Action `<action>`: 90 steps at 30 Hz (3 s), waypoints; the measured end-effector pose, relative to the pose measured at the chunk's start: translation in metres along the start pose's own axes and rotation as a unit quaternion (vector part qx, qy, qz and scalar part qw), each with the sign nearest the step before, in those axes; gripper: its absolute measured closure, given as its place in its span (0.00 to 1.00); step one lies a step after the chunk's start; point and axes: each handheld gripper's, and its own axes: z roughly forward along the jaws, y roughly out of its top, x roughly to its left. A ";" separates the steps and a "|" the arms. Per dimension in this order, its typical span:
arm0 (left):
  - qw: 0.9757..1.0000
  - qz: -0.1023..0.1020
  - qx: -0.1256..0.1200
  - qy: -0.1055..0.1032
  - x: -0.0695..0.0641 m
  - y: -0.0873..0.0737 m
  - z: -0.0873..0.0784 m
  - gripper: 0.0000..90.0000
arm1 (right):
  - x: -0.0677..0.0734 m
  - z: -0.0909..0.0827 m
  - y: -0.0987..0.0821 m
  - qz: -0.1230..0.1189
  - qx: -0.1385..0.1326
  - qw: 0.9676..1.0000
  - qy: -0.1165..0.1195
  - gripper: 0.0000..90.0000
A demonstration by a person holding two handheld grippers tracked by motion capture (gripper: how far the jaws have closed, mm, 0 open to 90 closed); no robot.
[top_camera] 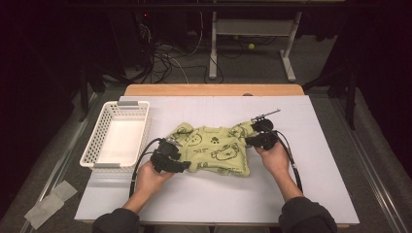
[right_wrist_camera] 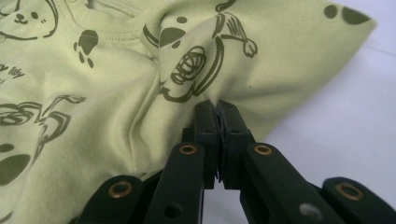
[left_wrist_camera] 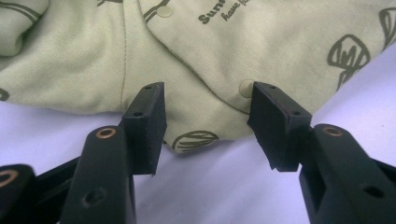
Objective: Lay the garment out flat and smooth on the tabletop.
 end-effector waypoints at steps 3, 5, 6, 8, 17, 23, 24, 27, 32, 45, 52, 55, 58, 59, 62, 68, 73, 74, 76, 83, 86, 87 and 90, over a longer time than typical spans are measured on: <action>1.000 -0.003 0.002 -0.004 0.001 0.000 0.002 0.48 | -0.001 -0.013 0.000 -0.012 -0.008 1.000 -0.016 0.99; 1.000 -0.003 0.001 -0.004 0.001 0.001 0.003 0.48 | -0.002 -0.026 -0.001 -0.012 -0.013 1.000 -0.025 0.99; 1.000 -0.003 0.001 -0.004 0.001 0.001 0.003 0.48 | -0.002 -0.030 -0.001 -0.015 -0.015 0.999 -0.030 0.99; 1.000 -0.003 0.001 -0.003 0.001 0.001 0.003 0.48 | -0.004 -0.042 0.000 -0.015 -0.023 0.999 -0.036 0.99; 1.000 -0.003 -0.001 -0.003 0.001 0.001 0.004 0.48 | 0.008 -0.078 0.010 -0.033 -0.055 0.997 -0.040 1.00; 1.000 -0.001 -0.001 -0.002 0.001 0.000 0.004 0.48 | 0.019 -0.065 0.021 -0.050 -0.038 0.997 -0.052 1.00; 1.000 -0.001 -0.002 -0.003 0.001 0.000 0.004 0.48 | 0.019 -0.060 0.021 -0.048 -0.034 0.997 -0.053 1.00; 1.000 0.000 -0.001 -0.005 0.001 0.000 0.004 0.48 | 0.015 -0.053 0.015 -0.042 -0.024 0.997 -0.052 0.97; 1.000 0.000 -0.001 -0.002 0.001 0.000 0.005 0.48 | -0.004 -0.062 -0.001 -0.020 -0.028 0.998 -0.057 0.91; 1.000 0.001 -0.002 -0.001 0.000 0.000 0.005 0.48 | -0.042 -0.033 -0.041 0.054 0.033 0.996 -0.058 0.67; 1.000 0.003 -0.001 -0.001 0.000 0.000 0.005 0.48 | -0.042 -0.022 -0.042 0.044 0.058 0.997 -0.041 0.94; 1.000 0.002 -0.002 -0.002 0.000 0.000 0.005 0.48 | -0.039 -0.023 -0.042 0.033 0.059 0.997 -0.048 0.97; 1.000 0.001 -0.002 -0.003 0.000 0.000 0.005 0.48 | -0.039 -0.027 -0.041 0.030 0.053 0.997 -0.049 0.98; 1.000 0.001 -0.002 -0.004 0.000 0.000 0.005 0.48 | -0.039 -0.030 -0.041 0.030 0.048 0.997 -0.049 0.98; 1.000 0.000 -0.002 -0.004 0.000 0.000 0.005 0.48 | -0.039 -0.044 -0.037 0.025 0.027 0.998 -0.053 0.98; 1.000 0.000 -0.001 -0.004 0.000 0.000 0.005 0.48 | -0.026 -0.065 -0.014 -0.003 0.019 0.998 -0.060 0.97; 1.000 0.000 -0.003 -0.005 0.001 0.000 0.005 0.48 | -0.010 -0.049 0.006 -0.022 0.034 0.997 -0.063 0.97; 1.000 0.001 -0.003 -0.005 0.001 0.000 0.005 0.48 | -0.006 -0.042 0.011 -0.025 0.038 0.997 -0.063 0.97; 1.000 0.001 -0.003 -0.006 0.001 0.000 0.005 0.48 | 0.000 -0.030 0.018 -0.029 0.042 0.997 -0.059 0.96; 1.000 0.001 -0.003 -0.008 0.001 0.000 0.005 0.48 | 0.017 0.005 0.028 -0.040 0.056 0.997 -0.044 0.95; 1.000 0.002 -0.003 -0.008 0.001 0.000 0.005 0.48 | 0.020 0.014 0.027 -0.042 0.059 0.997 -0.039 0.91; 1.000 0.002 -0.003 -0.008 0.001 0.000 0.005 0.48 | 0.020 0.013 0.026 -0.042 0.055 0.997 -0.039 0.89; 1.000 0.002 -0.002 -0.008 0.001 0.000 0.005 0.48 | 0.019 0.002 0.026 -0.037 0.038 0.998 -0.034 0.85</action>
